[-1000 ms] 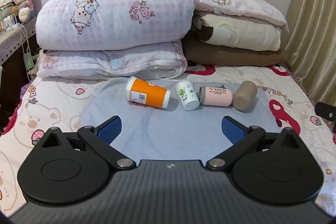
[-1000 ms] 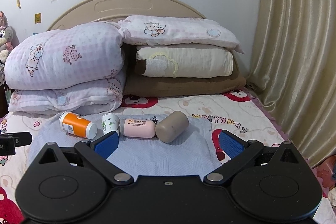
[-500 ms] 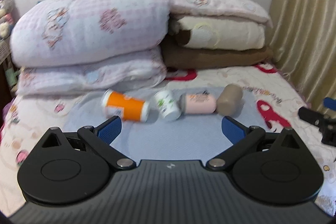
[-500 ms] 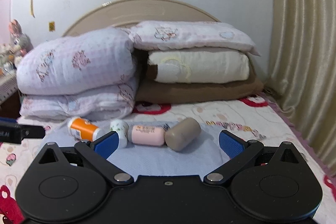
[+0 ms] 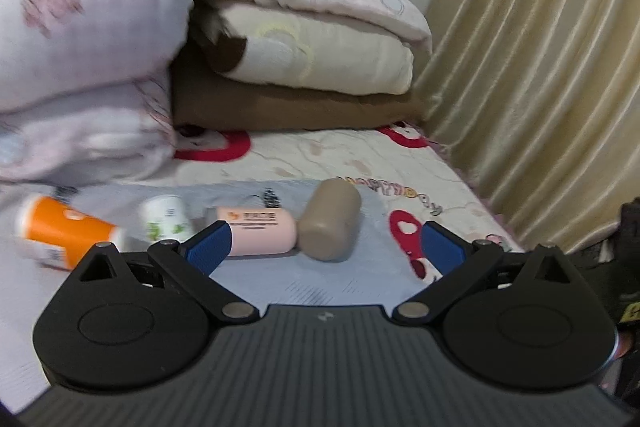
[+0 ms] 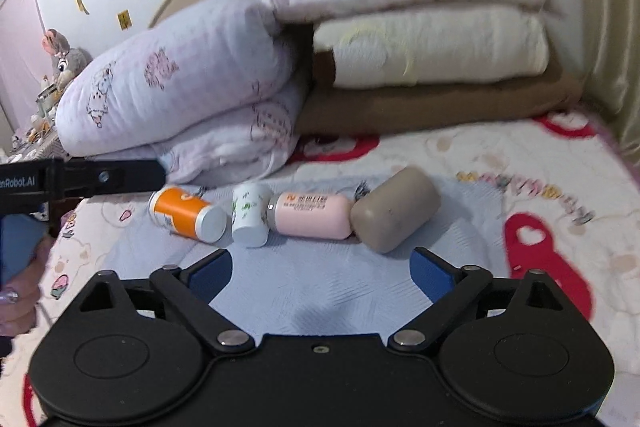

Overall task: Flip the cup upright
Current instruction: 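Move the left gripper toward the grey tumbler's base and straddle it, then close the left gripper on the grey tumbler while the right tool approaches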

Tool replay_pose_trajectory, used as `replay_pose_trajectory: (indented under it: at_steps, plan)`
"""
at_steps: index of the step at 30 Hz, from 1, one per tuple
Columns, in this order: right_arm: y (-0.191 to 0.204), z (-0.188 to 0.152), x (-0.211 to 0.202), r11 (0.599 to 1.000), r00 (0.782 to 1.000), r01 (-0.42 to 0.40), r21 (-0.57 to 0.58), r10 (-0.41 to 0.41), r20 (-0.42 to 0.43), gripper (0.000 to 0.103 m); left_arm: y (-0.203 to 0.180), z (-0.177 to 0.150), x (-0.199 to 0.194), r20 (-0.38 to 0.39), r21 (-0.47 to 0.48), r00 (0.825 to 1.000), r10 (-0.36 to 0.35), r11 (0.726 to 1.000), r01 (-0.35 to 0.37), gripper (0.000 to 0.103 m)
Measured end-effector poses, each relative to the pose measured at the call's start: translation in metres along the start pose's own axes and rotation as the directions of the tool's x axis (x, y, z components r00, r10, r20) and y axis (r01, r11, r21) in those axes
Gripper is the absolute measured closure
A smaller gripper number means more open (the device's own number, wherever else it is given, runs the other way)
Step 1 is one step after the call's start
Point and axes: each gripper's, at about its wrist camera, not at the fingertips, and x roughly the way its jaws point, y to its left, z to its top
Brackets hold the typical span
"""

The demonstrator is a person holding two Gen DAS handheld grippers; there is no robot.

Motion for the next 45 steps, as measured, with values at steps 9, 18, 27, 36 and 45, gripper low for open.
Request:
replay_pose_trajectory:
  at_steps: [9, 18, 27, 36, 45]
  plan:
    - [-0.064, 0.013, 0.075, 0.933, 0.991, -0.048, 0.356, 0.089, -0.102, 0.010, 0.043, 0.021, 0.070, -0.068, -0.025, 0.998, 0.006, 1.000, -0.008, 0.004]
    - [-0.079, -0.008, 0.117, 0.891, 0.999, -0.038, 0.453, 0.048, -0.011, 0.017, 0.019, 0.013, 0.124, -0.109, 0.198, 0.988, 0.112, 0.976, -0.089, 0.019]
    - [-0.074, -0.015, 0.136, 0.963, 0.995, 0.016, 0.268, -0.041, 0.089, 0.017, 0.007, 0.027, 0.164, -0.148, 0.200, 0.988, 0.050, 0.980, -0.019, 0.029]
    - [-0.098, -0.027, 0.153, 0.919, 0.994, -0.063, 0.388, 0.023, 0.105, 0.017, 0.008, 0.031, 0.207, -0.276, 0.031, 0.959, -0.069, 0.996, 0.080, 0.036]
    - [-0.100, -0.037, 0.164, 0.904, 0.991, -0.097, 0.417, 0.046, 0.129, 0.017, -0.007, 0.022, 0.228, -0.320, 0.090, 0.943, -0.089, 0.988, 0.124, 0.063]
